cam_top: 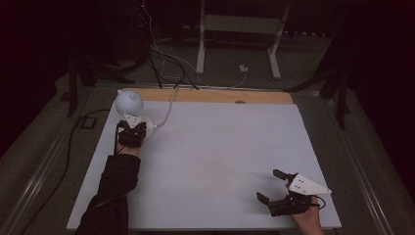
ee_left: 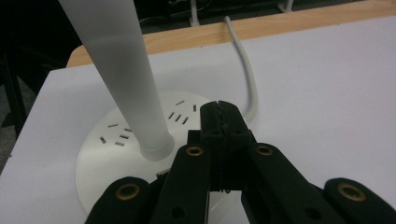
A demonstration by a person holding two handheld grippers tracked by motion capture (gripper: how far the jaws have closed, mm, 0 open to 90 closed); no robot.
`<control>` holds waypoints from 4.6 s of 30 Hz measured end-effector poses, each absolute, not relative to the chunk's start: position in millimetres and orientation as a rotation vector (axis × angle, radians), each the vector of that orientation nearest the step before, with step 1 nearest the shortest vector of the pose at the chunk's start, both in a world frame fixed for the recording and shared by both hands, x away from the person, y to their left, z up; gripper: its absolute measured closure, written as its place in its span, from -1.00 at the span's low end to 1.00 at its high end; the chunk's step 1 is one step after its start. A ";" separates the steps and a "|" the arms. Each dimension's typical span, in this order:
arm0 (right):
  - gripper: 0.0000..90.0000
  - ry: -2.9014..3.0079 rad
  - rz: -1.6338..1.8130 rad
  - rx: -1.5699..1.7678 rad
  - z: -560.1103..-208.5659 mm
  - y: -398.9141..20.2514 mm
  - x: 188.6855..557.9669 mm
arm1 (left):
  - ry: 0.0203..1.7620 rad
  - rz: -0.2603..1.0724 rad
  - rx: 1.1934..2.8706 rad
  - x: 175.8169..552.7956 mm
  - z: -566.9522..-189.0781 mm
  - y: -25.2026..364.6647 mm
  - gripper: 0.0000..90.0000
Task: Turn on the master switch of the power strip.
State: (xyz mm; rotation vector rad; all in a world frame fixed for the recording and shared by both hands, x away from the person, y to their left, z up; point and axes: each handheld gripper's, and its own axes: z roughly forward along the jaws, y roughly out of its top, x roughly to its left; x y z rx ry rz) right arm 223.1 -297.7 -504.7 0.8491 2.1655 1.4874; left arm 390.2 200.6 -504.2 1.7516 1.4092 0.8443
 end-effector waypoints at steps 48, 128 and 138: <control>-1.00 2.172 1.479 0.837 -505.2 -297.4 222.7 | 1.393 0.942 1.982 406.1 -517.9 188.6 1.00; -1.00 2.168 1.468 0.849 -504.9 -297.3 222.7 | 1.099 0.431 1.901 343.2 -430.9 197.2 -0.99; -1.00 2.169 1.467 0.847 -504.7 -296.6 222.4 | 1.027 0.423 1.914 322.5 -438.7 196.4 -0.99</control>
